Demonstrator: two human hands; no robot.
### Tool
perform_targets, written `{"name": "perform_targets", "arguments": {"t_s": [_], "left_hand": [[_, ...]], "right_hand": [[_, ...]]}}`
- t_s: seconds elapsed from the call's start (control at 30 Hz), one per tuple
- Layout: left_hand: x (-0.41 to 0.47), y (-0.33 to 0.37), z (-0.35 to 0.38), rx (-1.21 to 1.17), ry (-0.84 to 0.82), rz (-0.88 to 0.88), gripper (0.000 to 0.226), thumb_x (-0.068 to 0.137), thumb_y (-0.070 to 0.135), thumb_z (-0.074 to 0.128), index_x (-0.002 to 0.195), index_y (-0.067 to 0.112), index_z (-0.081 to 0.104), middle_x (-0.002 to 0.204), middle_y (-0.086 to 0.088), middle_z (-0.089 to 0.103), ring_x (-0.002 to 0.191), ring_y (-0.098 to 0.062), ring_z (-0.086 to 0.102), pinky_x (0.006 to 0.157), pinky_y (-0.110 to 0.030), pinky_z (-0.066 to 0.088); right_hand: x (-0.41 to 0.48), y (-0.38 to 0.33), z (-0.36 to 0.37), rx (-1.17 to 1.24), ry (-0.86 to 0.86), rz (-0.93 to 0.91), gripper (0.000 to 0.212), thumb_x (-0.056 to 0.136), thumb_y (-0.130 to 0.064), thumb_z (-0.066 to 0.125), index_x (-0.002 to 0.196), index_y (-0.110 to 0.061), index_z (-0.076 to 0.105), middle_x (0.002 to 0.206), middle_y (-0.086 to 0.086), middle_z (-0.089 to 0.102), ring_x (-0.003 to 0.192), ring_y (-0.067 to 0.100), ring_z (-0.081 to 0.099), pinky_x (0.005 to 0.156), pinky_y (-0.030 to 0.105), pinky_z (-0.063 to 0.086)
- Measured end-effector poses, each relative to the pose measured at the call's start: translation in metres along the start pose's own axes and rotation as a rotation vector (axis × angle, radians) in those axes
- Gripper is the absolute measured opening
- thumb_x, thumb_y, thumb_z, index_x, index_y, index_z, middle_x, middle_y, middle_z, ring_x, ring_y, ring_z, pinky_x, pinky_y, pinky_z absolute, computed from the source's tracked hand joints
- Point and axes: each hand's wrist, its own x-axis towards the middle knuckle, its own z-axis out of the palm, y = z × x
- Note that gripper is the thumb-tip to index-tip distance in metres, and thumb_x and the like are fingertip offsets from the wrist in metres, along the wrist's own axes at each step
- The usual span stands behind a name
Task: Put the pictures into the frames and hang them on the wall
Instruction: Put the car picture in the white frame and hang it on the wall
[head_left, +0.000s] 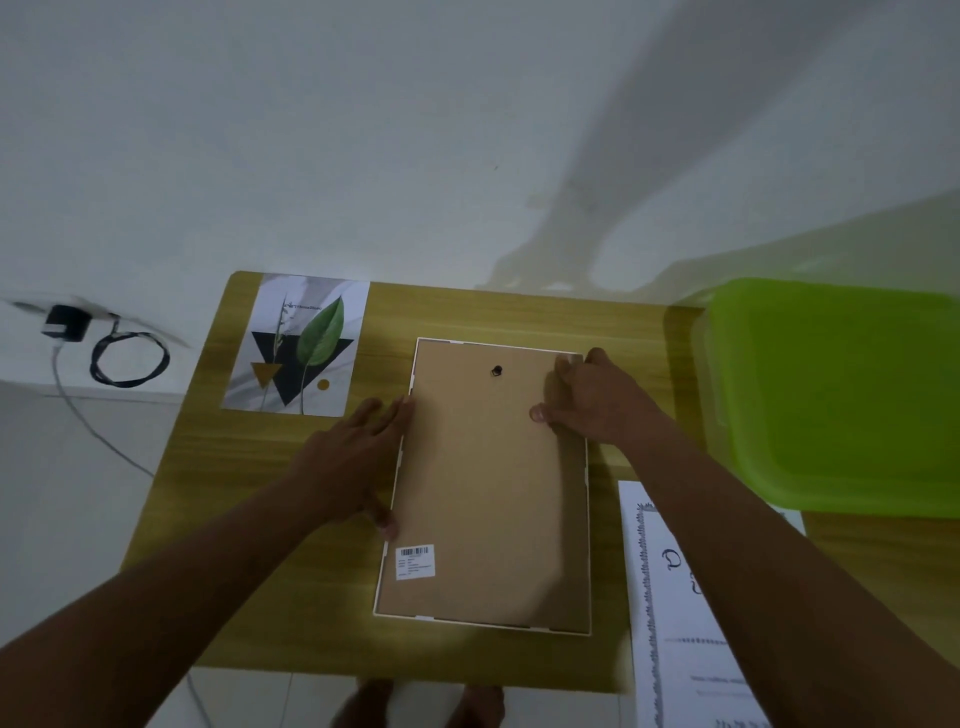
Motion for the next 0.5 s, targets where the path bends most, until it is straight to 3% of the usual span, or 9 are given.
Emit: {"name": "perform_targets", "arguments": {"t_s": [0.07,0.17,0.27,0.4,0.5], "left_hand": [[0.0,0.0,-0.002,0.001,-0.012,-0.003,0.148,0.055,0.062,0.08,0.148,0.016,-0.024,0.162,0.003,-0.01,0.149,-0.025,-0.007,0.109,-0.049,0.036],[0.001,0.001,-0.002,-0.004,-0.019,-0.006,0.149,0.054,0.061,0.081,0.149,0.015,-0.024,0.162,0.002,-0.01,0.149,-0.026,-0.008,0.109,-0.05,0.035],[0.002,0.0,-0.001,-0.006,-0.016,-0.008,0.15,0.051,0.061,0.082,0.149,0.015,-0.023,0.162,0.001,-0.007,0.149,-0.026,-0.007,0.109,-0.05,0.035],[0.003,0.001,-0.001,-0.003,-0.016,-0.01,0.151,0.05,0.063,0.081,0.149,0.014,-0.022,0.162,0.001,-0.007,0.149,-0.027,-0.008,0.11,-0.049,0.033],[0.004,0.001,-0.001,-0.003,-0.001,-0.002,0.15,0.051,0.062,0.081,0.15,0.013,-0.021,0.162,-0.001,-0.006,0.149,-0.027,-0.007,0.112,-0.048,0.031]], "right_hand": [[0.002,-0.008,0.003,-0.083,0.02,-0.004,0.074,0.084,-0.056,0.067,0.13,-0.002,0.046,0.128,0.018,0.045,0.117,0.032,0.045,0.094,0.042,0.047],[0.007,-0.015,0.01,-0.198,0.064,-0.05,0.077,0.086,-0.044,0.069,0.141,-0.003,0.033,0.146,0.018,0.032,0.127,0.037,0.04,0.1,0.049,0.044],[0.005,-0.013,0.014,-0.241,0.029,-0.083,0.077,0.092,-0.04,0.06,0.148,-0.005,0.021,0.155,0.012,0.021,0.137,0.035,0.03,0.103,0.053,0.042],[0.003,-0.019,0.02,-0.356,-0.022,-0.029,0.074,0.099,-0.038,0.043,0.154,-0.004,0.008,0.163,0.011,0.005,0.148,0.037,0.009,0.11,0.064,0.023],[0.006,-0.027,0.024,-0.375,-0.015,0.004,0.071,0.099,-0.038,0.033,0.155,-0.002,0.005,0.163,0.014,0.004,0.148,0.037,0.008,0.113,0.064,0.015]]}}
